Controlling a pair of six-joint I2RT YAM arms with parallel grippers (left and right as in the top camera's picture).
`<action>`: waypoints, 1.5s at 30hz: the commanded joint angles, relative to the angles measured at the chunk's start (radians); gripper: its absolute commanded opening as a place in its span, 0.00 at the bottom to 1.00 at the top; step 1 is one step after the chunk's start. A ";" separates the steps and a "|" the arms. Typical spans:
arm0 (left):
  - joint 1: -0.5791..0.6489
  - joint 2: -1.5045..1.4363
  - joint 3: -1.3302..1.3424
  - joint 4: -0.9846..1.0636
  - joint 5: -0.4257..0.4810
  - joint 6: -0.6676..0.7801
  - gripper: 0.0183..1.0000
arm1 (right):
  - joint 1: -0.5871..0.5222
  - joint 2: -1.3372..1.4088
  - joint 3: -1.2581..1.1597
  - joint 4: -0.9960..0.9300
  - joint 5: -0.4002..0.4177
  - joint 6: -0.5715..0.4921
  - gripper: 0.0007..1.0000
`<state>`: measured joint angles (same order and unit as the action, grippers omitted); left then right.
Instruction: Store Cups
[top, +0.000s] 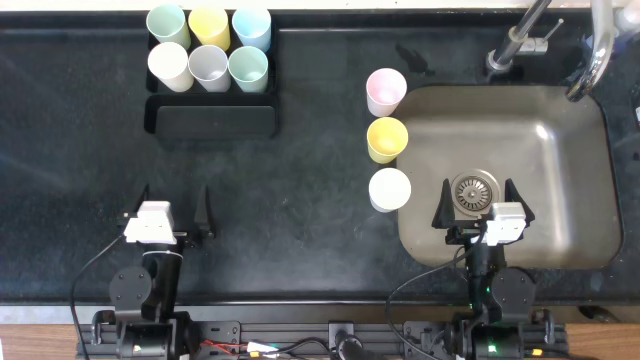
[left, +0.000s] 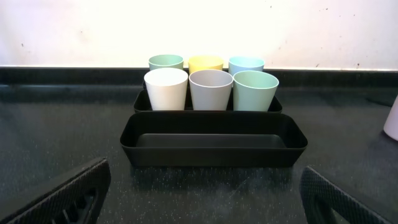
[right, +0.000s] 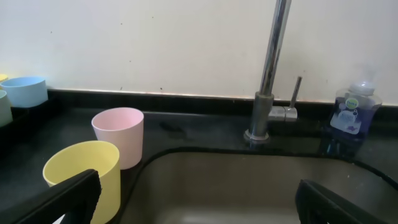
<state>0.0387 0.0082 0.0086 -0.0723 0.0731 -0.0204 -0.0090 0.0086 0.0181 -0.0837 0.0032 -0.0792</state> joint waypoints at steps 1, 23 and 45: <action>0.000 -0.005 -0.001 -0.005 -0.001 0.004 1.00 | -0.003 -0.002 -0.013 0.005 -0.006 -0.003 1.00; -0.001 -0.005 0.000 0.034 0.040 -0.015 1.00 | -0.003 -0.002 -0.013 0.005 -0.006 -0.003 1.00; -0.158 0.838 0.644 0.222 0.124 -0.015 1.00 | -0.003 -0.002 -0.013 0.005 -0.006 -0.003 1.00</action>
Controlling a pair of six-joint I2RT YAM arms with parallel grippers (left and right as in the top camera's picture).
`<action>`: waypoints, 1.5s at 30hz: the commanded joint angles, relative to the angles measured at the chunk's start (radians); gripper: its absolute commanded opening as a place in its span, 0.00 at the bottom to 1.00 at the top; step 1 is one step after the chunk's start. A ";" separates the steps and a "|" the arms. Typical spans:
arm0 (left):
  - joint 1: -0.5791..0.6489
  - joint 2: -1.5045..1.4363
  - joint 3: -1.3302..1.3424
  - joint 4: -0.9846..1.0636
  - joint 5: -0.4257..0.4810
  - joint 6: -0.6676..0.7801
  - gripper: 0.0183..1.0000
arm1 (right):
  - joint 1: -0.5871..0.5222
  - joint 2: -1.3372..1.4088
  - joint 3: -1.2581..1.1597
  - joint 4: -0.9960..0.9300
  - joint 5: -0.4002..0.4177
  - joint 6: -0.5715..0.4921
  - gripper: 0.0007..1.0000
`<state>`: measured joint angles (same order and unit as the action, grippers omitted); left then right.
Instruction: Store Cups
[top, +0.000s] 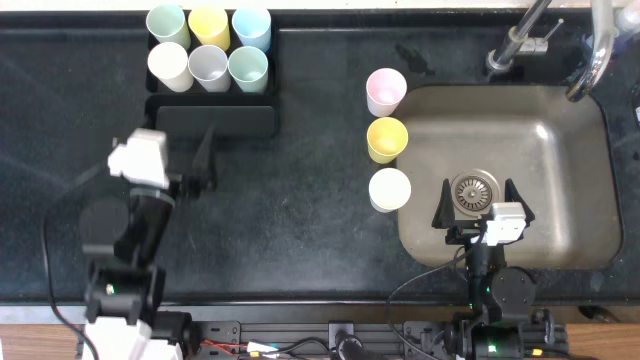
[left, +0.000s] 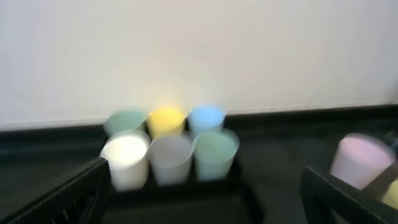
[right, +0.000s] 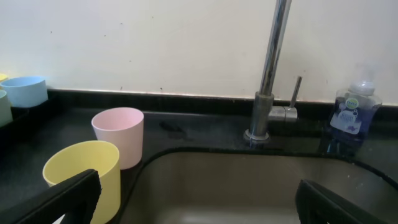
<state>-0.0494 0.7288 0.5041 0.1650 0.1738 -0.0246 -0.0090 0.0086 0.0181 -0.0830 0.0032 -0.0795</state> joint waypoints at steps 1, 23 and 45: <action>-0.098 0.160 0.196 -0.032 0.024 -0.011 1.00 | -0.003 -0.002 -0.013 0.005 -0.006 -0.003 1.00; -0.491 0.913 0.960 -0.374 -0.229 -0.315 1.00 | -0.003 -0.002 -0.013 0.005 -0.006 -0.003 1.00; -0.608 1.401 1.494 -0.827 -0.334 -0.535 1.00 | -0.003 -0.002 -0.013 0.005 -0.006 -0.003 1.00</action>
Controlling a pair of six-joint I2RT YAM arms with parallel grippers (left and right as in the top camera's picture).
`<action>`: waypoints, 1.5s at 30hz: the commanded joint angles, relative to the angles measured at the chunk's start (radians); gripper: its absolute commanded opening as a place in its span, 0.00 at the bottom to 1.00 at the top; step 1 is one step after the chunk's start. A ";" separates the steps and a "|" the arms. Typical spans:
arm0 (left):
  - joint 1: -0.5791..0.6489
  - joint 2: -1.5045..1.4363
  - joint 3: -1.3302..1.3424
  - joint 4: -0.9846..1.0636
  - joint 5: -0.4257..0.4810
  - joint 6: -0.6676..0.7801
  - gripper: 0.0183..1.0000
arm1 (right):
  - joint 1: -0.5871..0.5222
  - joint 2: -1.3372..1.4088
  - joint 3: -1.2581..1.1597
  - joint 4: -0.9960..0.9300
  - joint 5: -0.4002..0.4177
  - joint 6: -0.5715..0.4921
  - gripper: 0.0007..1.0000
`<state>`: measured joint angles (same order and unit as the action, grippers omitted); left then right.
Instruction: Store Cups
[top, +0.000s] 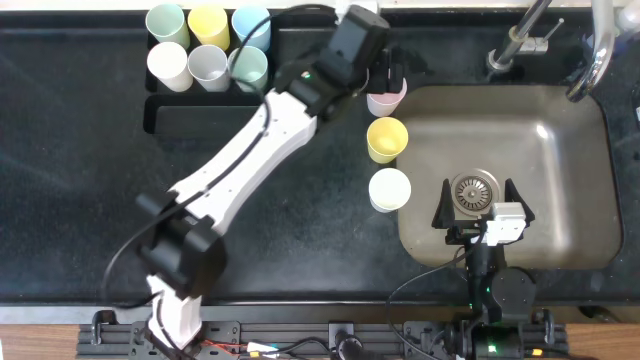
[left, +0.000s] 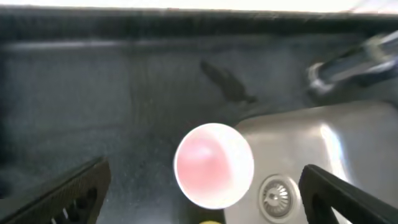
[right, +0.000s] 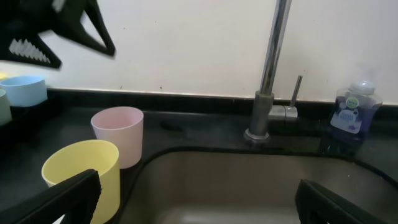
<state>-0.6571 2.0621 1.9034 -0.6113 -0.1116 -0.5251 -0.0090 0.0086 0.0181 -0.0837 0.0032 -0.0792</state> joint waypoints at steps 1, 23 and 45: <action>0.000 0.082 0.113 -0.070 -0.060 -0.034 1.00 | -0.003 -0.002 -0.013 0.005 -0.006 -0.003 0.99; 0.010 0.223 0.167 -0.145 -0.047 -0.056 1.00 | -0.003 -0.002 -0.013 0.005 -0.006 -0.003 1.00; 0.012 0.272 0.167 -0.112 -0.050 -0.056 0.68 | -0.003 -0.002 -0.013 0.005 -0.006 -0.003 1.00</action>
<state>-0.6521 2.3089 2.0449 -0.7292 -0.1577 -0.5789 -0.0090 0.0086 0.0181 -0.0830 0.0032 -0.0792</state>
